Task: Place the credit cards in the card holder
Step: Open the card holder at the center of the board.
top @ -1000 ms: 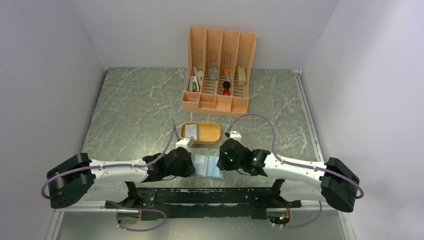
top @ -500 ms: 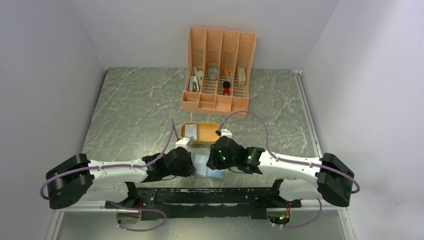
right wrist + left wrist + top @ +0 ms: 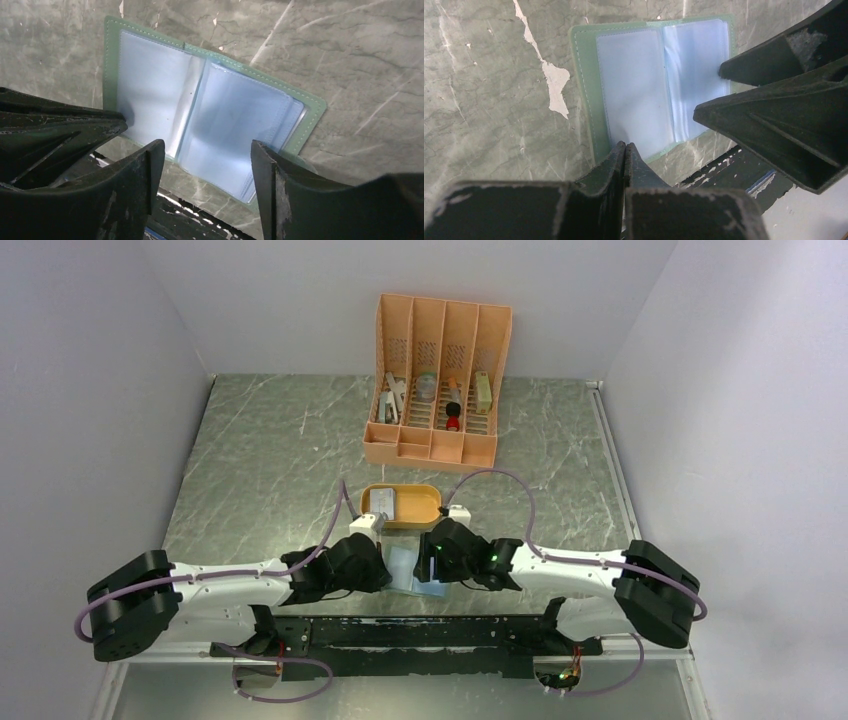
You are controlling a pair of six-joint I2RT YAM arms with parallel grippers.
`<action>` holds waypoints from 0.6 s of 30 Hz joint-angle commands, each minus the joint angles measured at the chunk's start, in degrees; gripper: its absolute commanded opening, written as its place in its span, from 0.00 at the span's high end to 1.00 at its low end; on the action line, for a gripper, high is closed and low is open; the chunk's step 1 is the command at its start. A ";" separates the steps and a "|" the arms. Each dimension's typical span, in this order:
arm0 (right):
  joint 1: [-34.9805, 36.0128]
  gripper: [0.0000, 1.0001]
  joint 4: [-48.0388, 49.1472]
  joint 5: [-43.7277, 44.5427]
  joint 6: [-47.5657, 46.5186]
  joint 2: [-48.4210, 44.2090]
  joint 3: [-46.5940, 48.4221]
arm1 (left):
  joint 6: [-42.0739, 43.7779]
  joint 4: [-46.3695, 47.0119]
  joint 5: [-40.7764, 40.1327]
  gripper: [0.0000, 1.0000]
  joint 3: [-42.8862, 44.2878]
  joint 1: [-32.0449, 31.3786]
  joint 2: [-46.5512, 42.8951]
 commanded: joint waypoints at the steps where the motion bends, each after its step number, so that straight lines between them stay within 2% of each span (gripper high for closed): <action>1: -0.60 0.31 -1.95 3.68 0.90 -1.26 -1.65 | -0.17 0.39 -0.85 0.95 0.37 -0.31 -0.40; 10: -1.48 0.29 -3.18 5.07 0.92 0.75 -2.80 | 0.01 0.32 -0.54 0.95 0.59 -0.28 0.03; 18: -1.52 0.31 -1.96 5.63 -3.23 4.15 -1.93 | -1.44 0.00 -0.27 0.95 -0.93 -0.27 -1.60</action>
